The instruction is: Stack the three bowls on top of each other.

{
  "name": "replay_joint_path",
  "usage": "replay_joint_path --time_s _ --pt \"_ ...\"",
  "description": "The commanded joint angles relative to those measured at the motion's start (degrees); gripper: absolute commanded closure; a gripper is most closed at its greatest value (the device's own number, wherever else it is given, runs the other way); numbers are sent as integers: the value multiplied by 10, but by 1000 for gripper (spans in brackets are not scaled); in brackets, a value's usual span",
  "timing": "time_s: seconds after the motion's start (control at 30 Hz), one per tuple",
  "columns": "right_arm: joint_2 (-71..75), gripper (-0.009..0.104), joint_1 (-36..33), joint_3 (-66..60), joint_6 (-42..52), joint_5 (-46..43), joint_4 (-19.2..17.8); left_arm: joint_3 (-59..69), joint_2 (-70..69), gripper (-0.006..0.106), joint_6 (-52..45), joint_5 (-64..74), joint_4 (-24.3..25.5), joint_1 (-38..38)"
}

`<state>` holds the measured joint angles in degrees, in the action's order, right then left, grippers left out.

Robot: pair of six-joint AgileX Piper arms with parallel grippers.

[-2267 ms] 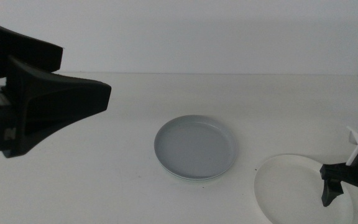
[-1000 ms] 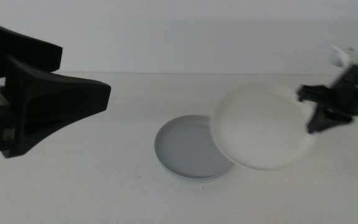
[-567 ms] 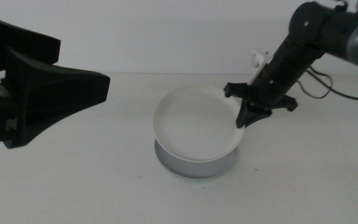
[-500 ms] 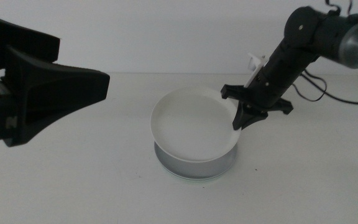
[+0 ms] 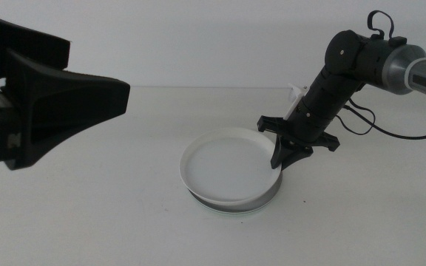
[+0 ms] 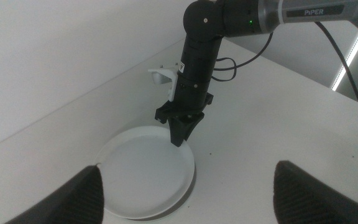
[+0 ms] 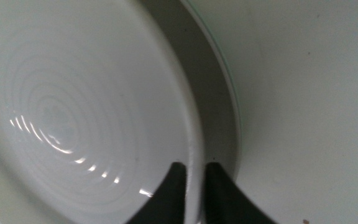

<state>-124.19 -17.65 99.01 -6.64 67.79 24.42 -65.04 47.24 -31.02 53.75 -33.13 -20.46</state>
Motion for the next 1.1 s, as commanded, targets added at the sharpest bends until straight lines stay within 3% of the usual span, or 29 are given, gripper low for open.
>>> replay_joint_path --time_s 0.0,0.2,0.33,0.43,0.57,0.67,0.93,1.07 --pt "4 81 -1 5 0 3 -3 -2 -2 7 5 -5 -1 0" --pt "4 37 -1 5 14 0 -4 -2 -2 7 5 -6 -1 0" --pt "26 20 1 6 52 14 3 -2 -2 7 5 -8 -1 0" --pt "68 19 5 6 76 22 -13 -2 -2 7 5 -9 -1 0" --pt "142 19 15 6 76 22 -72 -2 -2 7 5 -9 -1 0" --pt "204 20 19 -7 92 22 -85 -2 -2 7 5 -9 -1 0" --pt "417 20 22 -219 73 -164 -121 -2 -2 7 5 -9 -1 0" --pt "517 20 22 -288 30 -220 -173 -2 -2 7 5 -9 -1 0"
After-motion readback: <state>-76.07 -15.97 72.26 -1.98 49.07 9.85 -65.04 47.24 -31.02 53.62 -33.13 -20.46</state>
